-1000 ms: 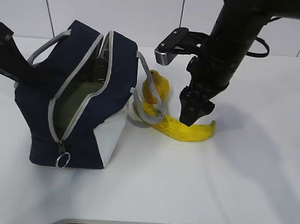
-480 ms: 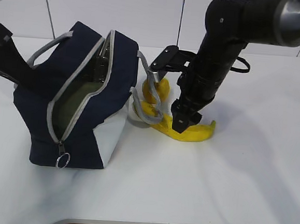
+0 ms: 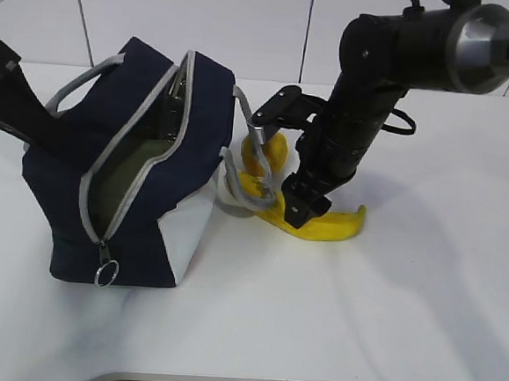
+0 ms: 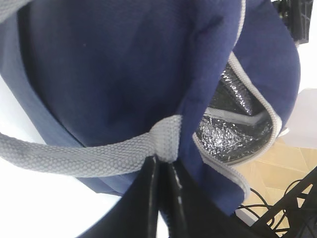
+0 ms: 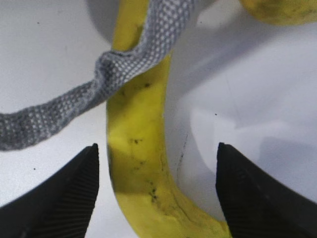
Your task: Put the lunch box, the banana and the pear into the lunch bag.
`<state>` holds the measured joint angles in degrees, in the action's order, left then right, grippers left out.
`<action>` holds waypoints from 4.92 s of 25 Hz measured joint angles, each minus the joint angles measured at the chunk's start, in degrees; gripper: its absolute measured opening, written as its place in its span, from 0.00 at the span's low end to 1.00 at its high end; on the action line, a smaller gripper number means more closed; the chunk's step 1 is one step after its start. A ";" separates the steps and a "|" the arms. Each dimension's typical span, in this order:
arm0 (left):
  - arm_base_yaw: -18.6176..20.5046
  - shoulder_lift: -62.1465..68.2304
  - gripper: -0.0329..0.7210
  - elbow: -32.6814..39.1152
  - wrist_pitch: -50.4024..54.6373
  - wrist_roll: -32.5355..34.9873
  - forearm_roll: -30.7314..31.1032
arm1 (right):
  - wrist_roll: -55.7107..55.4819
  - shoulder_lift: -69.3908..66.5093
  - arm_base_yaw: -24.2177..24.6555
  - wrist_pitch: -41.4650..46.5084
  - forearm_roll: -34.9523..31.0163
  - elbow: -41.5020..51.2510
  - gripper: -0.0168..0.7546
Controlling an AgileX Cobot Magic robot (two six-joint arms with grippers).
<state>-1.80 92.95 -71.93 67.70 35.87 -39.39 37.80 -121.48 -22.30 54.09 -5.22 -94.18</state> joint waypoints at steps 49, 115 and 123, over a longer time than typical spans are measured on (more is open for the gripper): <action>0.00 0.00 0.04 0.00 -0.66 0.00 0.00 | -8.08 -1.93 0.00 15.75 -6.33 -10.11 0.35; 0.00 0.09 0.04 0.00 0.43 -0.17 -19.98 | -27.64 -5.12 -1.95 10.58 -34.75 -25.70 0.35; 0.00 0.09 0.04 0.00 0.43 -0.17 -19.98 | -27.87 -5.23 -1.95 13.40 -36.30 -26.29 0.65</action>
<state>-1.80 93.03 -71.93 68.14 35.69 -59.37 9.93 -126.70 -24.25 67.50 -41.52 -120.47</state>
